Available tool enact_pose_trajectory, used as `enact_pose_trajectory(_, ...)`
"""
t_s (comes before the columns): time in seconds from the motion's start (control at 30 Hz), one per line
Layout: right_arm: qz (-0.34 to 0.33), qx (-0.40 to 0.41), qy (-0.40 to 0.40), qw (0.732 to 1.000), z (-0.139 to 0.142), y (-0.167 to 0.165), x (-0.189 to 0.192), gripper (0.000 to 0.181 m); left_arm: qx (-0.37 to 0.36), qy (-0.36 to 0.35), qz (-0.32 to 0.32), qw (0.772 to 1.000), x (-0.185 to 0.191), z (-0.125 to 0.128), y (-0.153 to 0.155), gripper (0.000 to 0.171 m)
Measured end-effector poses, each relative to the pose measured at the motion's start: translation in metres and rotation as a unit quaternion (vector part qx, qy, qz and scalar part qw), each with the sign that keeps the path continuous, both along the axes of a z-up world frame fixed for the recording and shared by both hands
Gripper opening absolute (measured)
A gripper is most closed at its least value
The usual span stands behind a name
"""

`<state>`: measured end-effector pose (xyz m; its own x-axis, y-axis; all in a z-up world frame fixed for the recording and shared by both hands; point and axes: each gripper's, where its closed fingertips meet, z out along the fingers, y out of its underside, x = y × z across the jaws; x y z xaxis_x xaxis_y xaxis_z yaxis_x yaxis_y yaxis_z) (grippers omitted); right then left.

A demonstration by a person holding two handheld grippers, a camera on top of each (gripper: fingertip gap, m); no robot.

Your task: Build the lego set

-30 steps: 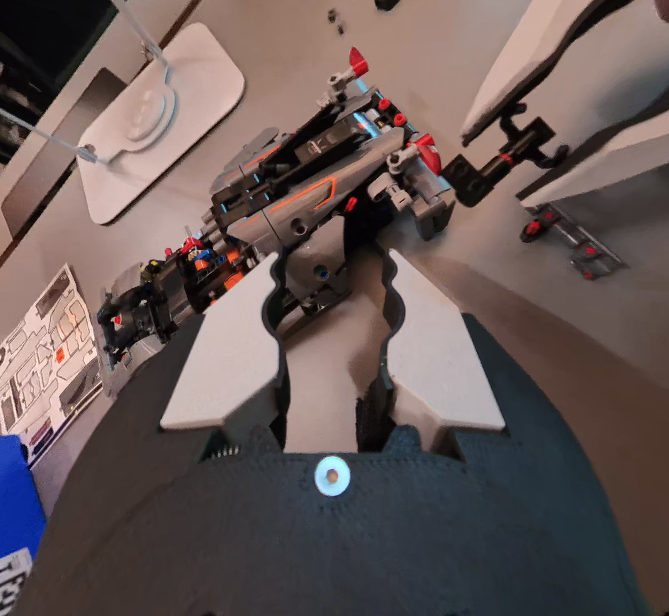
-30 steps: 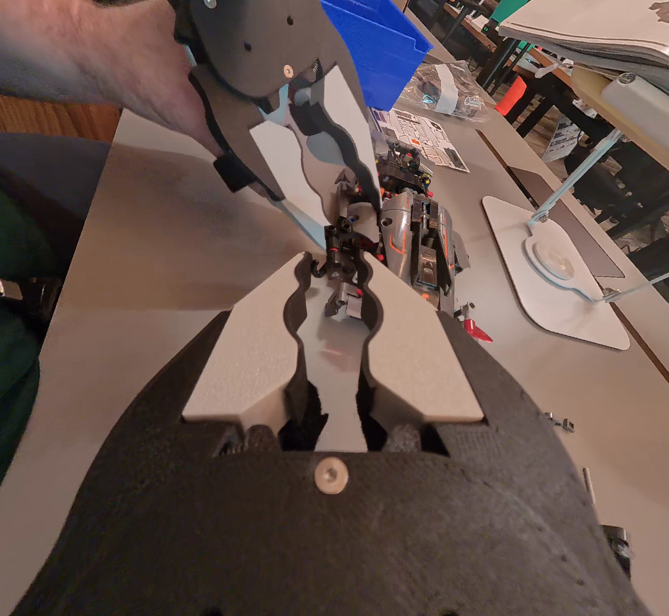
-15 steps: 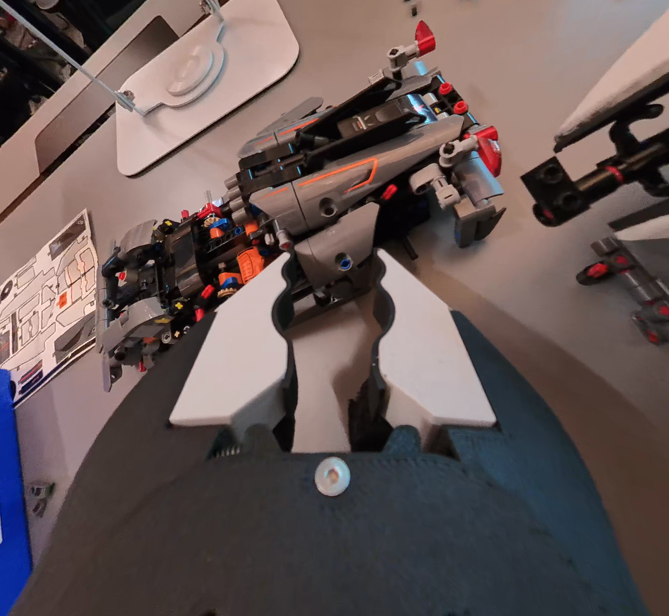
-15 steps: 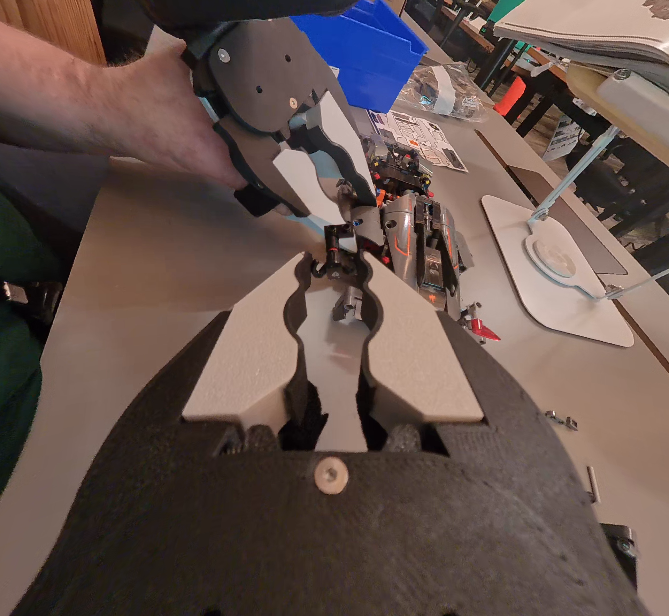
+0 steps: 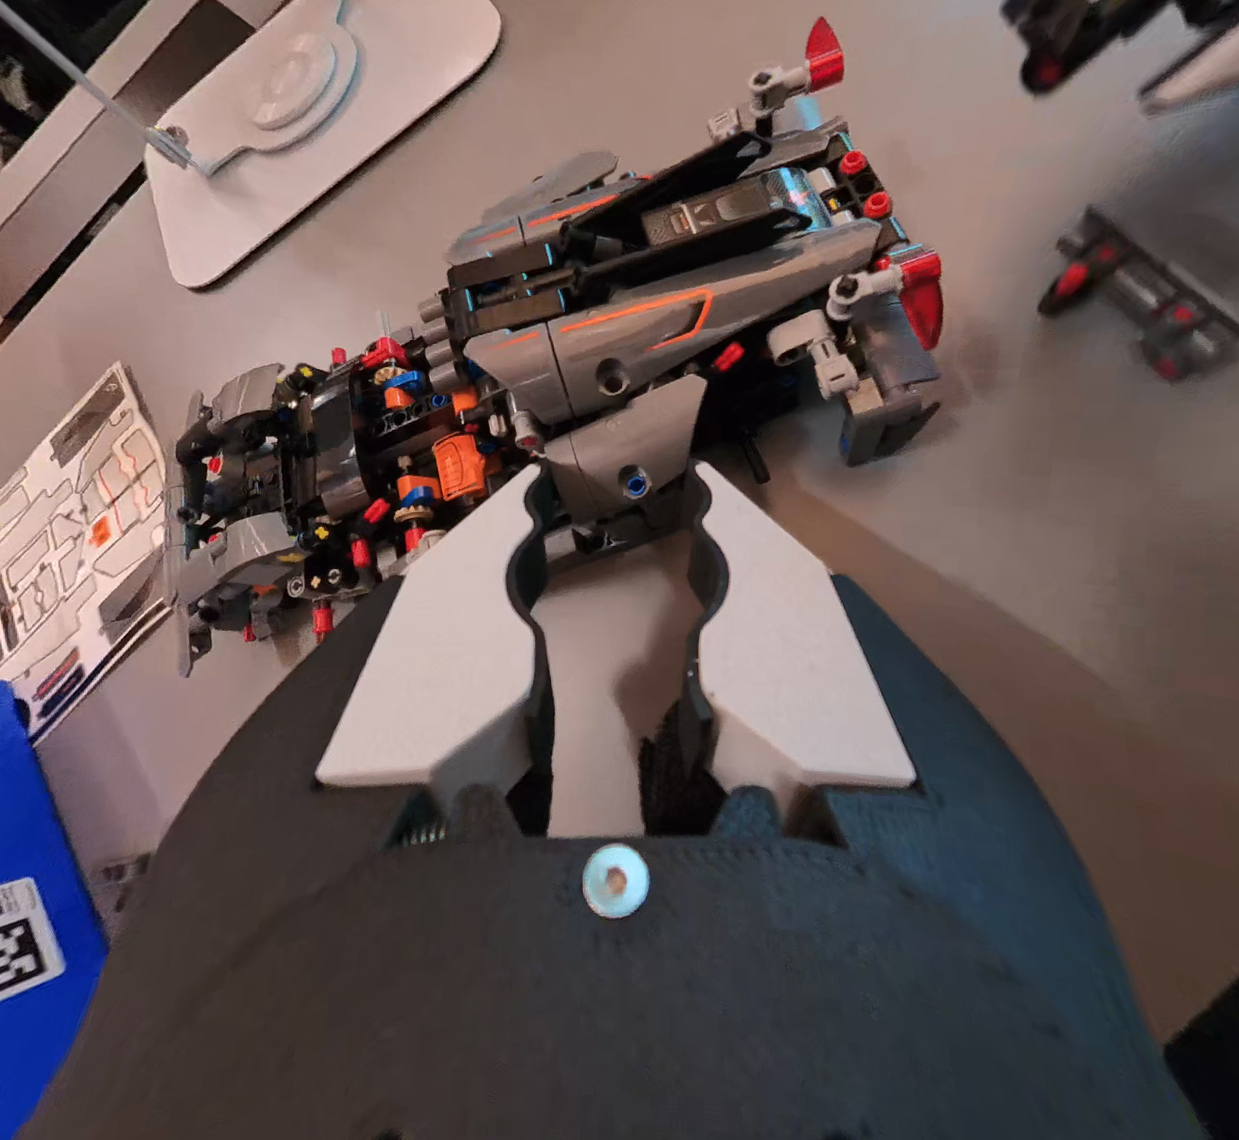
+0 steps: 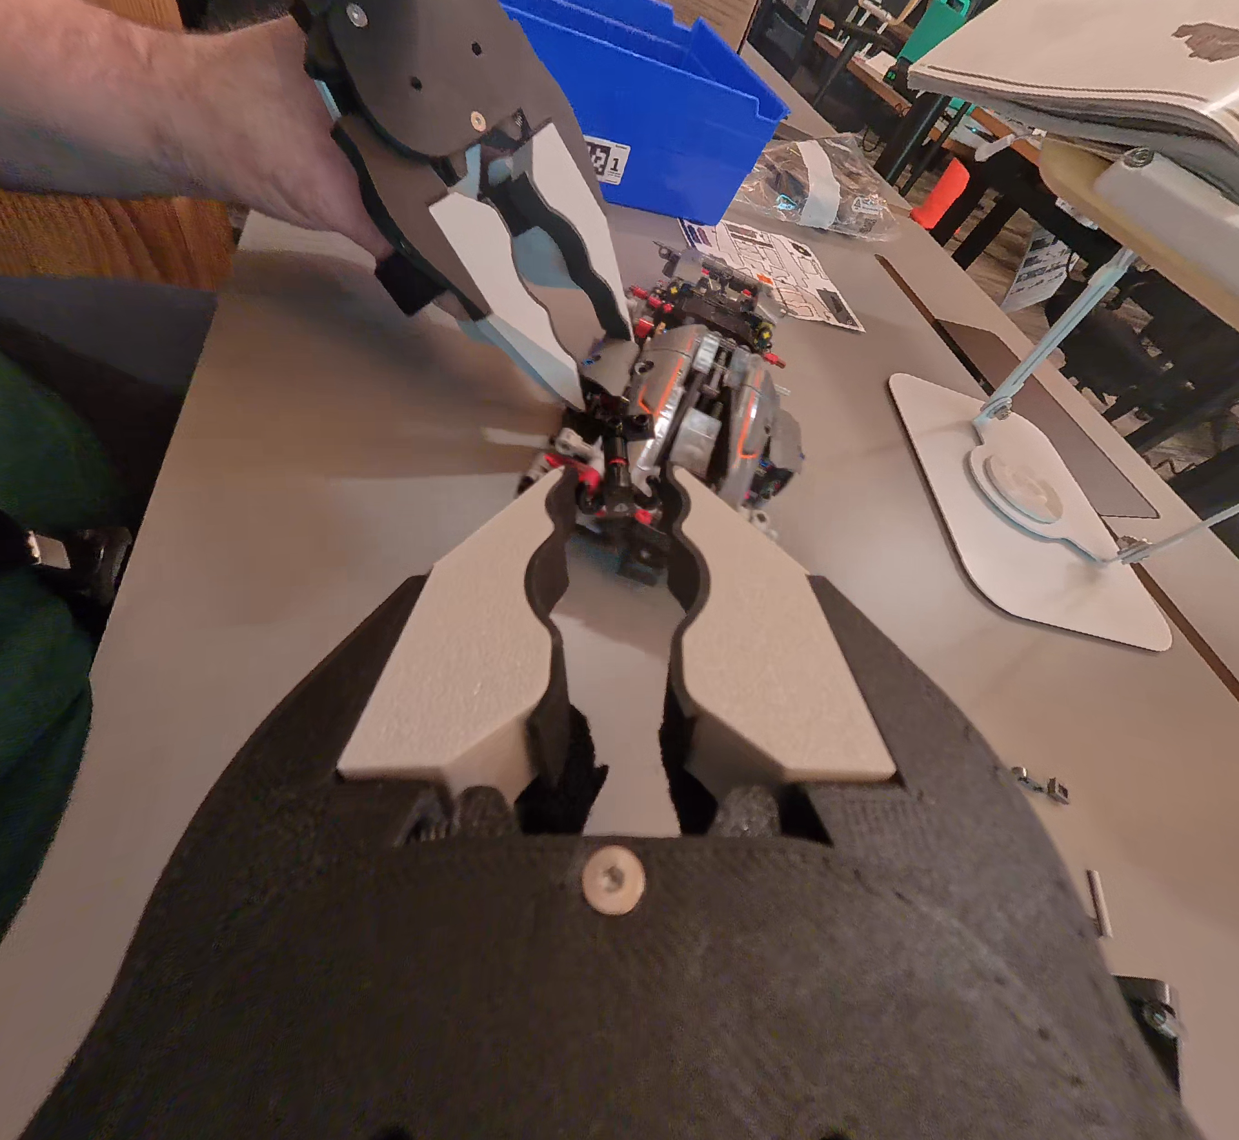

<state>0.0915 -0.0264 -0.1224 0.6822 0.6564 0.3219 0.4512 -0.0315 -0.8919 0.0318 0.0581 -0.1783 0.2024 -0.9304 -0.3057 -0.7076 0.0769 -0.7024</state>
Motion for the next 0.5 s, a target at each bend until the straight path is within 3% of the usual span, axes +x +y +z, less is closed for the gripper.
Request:
enact_pose_trajectory(0.27, 0.005, -0.002, 0.015, 1.0, 0.002, -0.001, -0.001, 0.023, -0.029, -0.036, -0.033, 0.998, -0.028, 0.012, -0.009, 0.043)
enact_pose_trajectory(0.5, 0.011, -0.024, 0.047, 0.999, 0.002, 0.004, -0.006, 0.023, 0.003, -0.068, -0.034, 0.997, -0.026, 0.03, -0.017, 0.043)
